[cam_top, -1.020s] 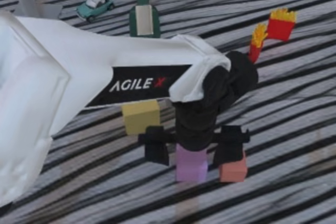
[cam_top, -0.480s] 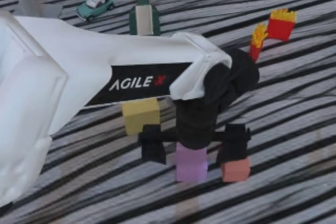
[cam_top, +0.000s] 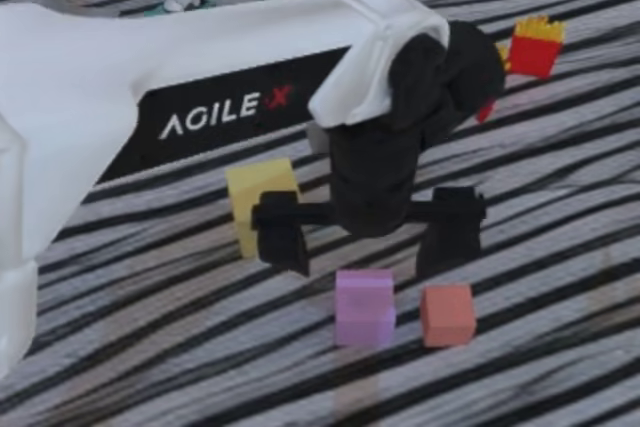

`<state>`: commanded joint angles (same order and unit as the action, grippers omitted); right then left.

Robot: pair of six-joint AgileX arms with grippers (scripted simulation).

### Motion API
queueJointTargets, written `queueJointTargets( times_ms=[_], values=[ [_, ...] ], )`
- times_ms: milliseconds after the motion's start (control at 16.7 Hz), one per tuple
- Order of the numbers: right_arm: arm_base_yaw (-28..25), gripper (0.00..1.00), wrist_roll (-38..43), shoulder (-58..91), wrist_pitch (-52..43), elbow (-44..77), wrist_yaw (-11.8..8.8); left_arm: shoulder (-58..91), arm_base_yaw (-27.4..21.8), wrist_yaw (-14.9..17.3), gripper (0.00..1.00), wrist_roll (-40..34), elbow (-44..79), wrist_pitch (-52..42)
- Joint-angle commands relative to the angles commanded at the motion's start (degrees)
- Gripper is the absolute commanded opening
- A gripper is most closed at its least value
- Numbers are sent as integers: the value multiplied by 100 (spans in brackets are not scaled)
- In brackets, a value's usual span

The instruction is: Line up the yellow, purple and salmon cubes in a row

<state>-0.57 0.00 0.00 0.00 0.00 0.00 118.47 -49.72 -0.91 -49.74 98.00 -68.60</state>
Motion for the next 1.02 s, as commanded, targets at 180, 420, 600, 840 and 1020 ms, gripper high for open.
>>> queueJointTargets(
  times_ms=[180,420,600,840,1020],
  values=[
    [0,100,0,0,0,0,0,21,-30,0,100,1,-13,14],
    [0,100,0,0,0,0,0,94,24,-3,100,366,84,-25],
    [0,100,0,0,0,0,0,237,185,-6,100,1257,275,-104],
    [0,100,0,0,0,0,0,456,550,22,100,3064,540,-234],
    [0,100,0,0,0,0,0,619,887,67,100,4770,699,-344]
  ],
)
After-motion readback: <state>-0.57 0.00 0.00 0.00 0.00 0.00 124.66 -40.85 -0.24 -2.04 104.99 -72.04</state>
